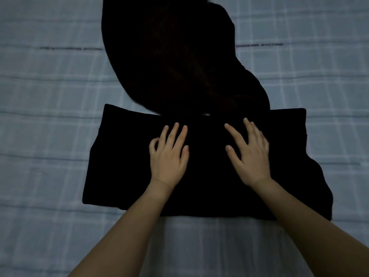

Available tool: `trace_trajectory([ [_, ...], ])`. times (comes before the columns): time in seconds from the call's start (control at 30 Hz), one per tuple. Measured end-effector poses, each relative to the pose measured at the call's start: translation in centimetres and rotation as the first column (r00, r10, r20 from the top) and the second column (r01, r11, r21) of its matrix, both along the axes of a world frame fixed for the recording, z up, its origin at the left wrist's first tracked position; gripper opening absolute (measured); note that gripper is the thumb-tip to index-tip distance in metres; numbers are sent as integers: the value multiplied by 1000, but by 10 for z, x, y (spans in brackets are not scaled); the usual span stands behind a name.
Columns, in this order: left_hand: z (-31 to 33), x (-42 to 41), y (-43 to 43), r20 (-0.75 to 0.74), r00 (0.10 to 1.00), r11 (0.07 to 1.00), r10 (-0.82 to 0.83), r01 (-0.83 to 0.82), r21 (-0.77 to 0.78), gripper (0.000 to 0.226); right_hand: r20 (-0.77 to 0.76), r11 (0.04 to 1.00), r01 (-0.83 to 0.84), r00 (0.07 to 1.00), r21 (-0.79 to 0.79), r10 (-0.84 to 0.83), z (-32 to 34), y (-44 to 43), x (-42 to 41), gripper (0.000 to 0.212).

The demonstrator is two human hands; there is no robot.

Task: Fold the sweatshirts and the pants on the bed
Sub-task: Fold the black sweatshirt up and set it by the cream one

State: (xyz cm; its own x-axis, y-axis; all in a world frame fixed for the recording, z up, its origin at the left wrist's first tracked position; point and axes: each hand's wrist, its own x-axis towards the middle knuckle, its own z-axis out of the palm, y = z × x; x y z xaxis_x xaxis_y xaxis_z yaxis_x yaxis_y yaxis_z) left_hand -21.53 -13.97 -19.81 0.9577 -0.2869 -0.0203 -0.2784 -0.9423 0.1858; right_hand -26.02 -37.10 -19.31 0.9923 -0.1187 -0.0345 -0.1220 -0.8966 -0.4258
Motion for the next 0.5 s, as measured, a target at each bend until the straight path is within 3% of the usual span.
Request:
trace_trajectory([
  [0.1,4,-5,-1,57,998,997,-15,11,79,54,6,1000,5,1000,-4,-5,2,0,-1,55],
  [0.3,-13,7,3,1,1000,1000,-7,7,-12,56,27,999,9,1000,-40,-8,-7,0,1,53],
  [0.43,5,7,2,-127,991,999,-44,44,-6,56,-118,997,-15,993,-72,7,18,6,1,53],
  [0.5,21,12,20,-124,979,986,-159,165,39,58,-164,985,-101,983,-137,78,36,-2,-7,54],
])
